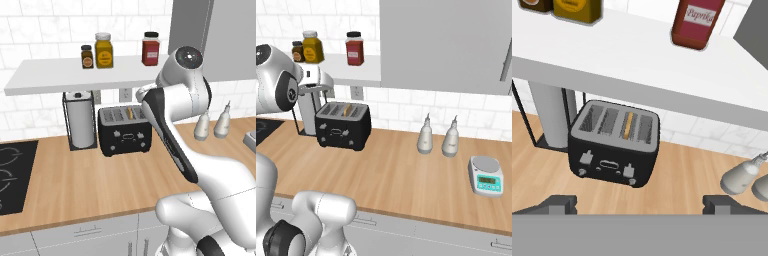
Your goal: Start the toaster. Once the lever pops up, take the bread to the plate on the dining counter.
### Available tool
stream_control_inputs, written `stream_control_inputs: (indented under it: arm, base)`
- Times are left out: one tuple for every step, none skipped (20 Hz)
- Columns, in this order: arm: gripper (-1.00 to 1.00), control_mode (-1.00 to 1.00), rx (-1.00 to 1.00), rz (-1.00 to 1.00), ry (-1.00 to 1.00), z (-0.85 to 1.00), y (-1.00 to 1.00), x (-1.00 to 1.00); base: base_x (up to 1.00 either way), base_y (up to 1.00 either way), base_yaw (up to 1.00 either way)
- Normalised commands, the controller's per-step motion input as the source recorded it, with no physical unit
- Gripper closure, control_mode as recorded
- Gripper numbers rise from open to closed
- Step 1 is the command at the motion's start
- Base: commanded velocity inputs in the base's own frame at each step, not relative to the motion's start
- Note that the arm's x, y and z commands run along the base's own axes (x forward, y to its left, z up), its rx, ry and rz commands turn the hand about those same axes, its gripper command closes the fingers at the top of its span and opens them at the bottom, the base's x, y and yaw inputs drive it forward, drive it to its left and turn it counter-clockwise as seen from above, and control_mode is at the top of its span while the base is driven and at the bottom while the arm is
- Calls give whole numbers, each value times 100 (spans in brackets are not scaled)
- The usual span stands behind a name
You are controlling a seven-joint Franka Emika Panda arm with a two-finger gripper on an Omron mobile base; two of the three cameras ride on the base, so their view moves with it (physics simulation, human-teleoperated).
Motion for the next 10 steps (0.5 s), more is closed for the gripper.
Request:
stream_control_inputs:
  arm:
    - [-100,-100,0,0,0,0,0,0]
    - [-100,-100,0,0,0,0,0,0]
    - [-100,-100,0,0,0,0,0,0]
    - [-100,-100,0,0,0,0,0,0]
    - [-100,-100,0,0,0,0,0,0]
    - [-100,-100,0,0,0,0,0,0]
    - [-100,-100,0,0,0,0,0,0]
    - [-100,-100,0,0,0,0,0,0]
    - [-100,-100,0,0,0,0,0,0]
    - [-100,-100,0,0,0,0,0,0]
  base:
    - [0,0,0]
    - [0,0,0]
    - [0,0,0]
    - [0,0,0]
    - [0,0,0]
    - [0,0,0]
    - [0,0,0]
    - [0,0,0]
    - [0,0,0]
    - [0,0,0]
